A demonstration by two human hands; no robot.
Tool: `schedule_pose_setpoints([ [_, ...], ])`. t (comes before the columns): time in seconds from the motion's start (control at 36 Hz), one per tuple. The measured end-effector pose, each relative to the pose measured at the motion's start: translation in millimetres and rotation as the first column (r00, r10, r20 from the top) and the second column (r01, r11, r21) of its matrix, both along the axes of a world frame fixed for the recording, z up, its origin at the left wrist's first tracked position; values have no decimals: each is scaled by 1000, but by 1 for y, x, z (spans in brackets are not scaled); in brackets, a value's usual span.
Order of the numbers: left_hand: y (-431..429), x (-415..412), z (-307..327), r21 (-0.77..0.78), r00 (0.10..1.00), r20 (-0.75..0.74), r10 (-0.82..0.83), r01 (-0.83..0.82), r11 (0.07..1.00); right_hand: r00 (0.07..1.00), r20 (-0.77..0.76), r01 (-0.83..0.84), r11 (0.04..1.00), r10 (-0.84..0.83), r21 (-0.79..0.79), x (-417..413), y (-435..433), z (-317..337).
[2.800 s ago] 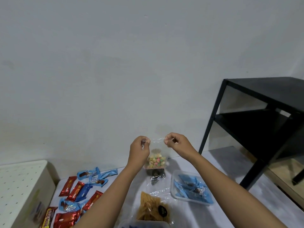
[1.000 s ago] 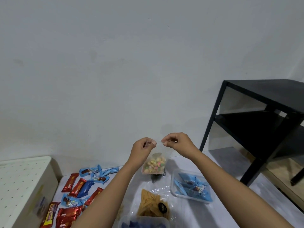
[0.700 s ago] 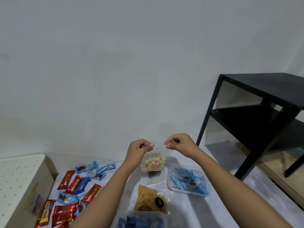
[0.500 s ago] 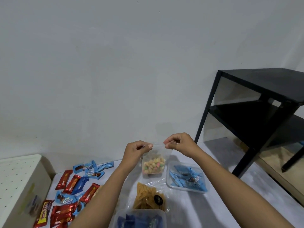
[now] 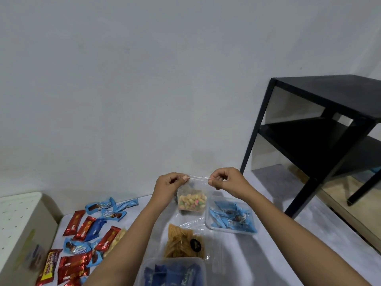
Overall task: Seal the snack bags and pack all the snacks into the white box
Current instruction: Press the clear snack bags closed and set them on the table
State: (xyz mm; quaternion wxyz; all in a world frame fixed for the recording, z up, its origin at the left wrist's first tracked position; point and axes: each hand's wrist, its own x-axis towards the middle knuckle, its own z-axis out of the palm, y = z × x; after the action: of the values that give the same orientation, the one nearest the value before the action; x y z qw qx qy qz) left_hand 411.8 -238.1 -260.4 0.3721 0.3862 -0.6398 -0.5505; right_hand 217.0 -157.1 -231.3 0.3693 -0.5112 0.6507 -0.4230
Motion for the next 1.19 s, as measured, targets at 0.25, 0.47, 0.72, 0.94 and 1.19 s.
schedule_pose_setpoints([
  [0.25,-1,1,-1,-28,999,35,8,-7,1000,996,-82,-24,1000,25,9,5,-4,0],
  [0.47,-4,13,8,-26,999,21,-28,29,999,997,-66,-40,999,38,-26,9,-5,4],
  [0.72,-3,8,13,5,991,-98,87,-87,996,996,49,-67,995,70,-68,14,-11,10],
  [0.94,-5,12,26,136,969,-237,-68,103,985,934,308,-203,978,181,41,10,-8,12],
  [1.19,2,5,45,138,943,-234,-238,274,952,921,245,-335,937,302,102,31,-4,0],
])
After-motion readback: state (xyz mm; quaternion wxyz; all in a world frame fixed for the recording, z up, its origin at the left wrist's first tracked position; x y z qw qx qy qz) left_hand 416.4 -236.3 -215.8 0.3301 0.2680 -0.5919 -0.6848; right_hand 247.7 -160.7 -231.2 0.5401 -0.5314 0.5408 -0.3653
